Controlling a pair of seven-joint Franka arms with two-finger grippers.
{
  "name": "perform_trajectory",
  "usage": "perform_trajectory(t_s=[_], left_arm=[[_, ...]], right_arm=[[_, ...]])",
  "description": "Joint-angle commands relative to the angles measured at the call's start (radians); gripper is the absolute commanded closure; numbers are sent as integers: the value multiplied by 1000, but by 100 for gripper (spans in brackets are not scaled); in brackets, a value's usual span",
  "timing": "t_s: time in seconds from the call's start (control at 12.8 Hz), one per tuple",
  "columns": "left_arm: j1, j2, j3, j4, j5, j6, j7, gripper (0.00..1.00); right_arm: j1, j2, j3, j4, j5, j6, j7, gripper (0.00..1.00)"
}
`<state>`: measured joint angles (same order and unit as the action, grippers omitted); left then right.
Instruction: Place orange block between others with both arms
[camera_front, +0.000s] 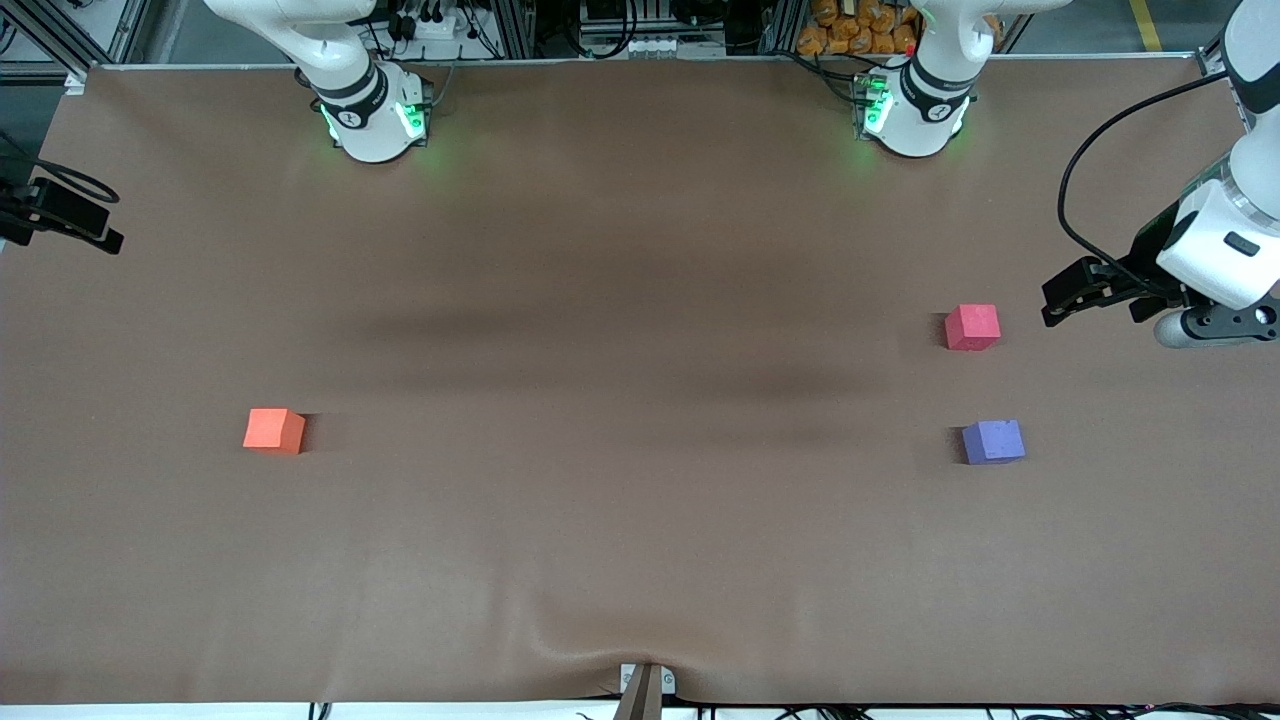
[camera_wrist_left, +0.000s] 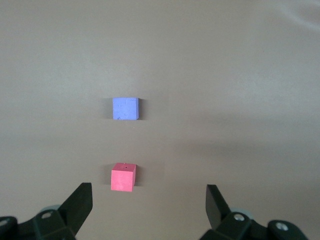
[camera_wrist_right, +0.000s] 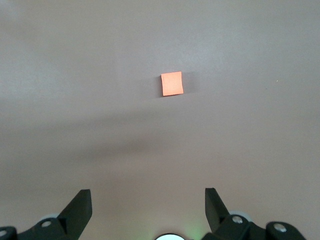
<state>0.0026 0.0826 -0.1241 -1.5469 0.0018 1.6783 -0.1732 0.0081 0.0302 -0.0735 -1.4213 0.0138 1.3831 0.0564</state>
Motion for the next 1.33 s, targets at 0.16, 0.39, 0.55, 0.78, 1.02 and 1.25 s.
perform_trajectory(t_s=[0.16, 0.39, 0.55, 0.78, 1.02, 1.25], left_arm=[[8, 0, 1, 5, -17, -2, 27, 0], [10, 0, 3, 5, -19, -2, 29, 0], [10, 0, 4, 4, -17, -2, 27, 0], [8, 0, 4, 1, -17, -2, 29, 0], [8, 0, 4, -1, -17, -2, 31, 0], [8, 0, 4, -2, -17, -2, 31, 0]], right_arm=[[-8, 14, 6, 33, 0, -19, 16, 0], [-7, 14, 6, 33, 0, -19, 16, 0], [-7, 14, 6, 33, 0, -19, 16, 0], [-17, 17, 1, 33, 6, -15, 17, 0], [-98, 22, 3, 44, 76, -13, 10, 0], [-122, 24, 3, 44, 98, -15, 3, 0]])
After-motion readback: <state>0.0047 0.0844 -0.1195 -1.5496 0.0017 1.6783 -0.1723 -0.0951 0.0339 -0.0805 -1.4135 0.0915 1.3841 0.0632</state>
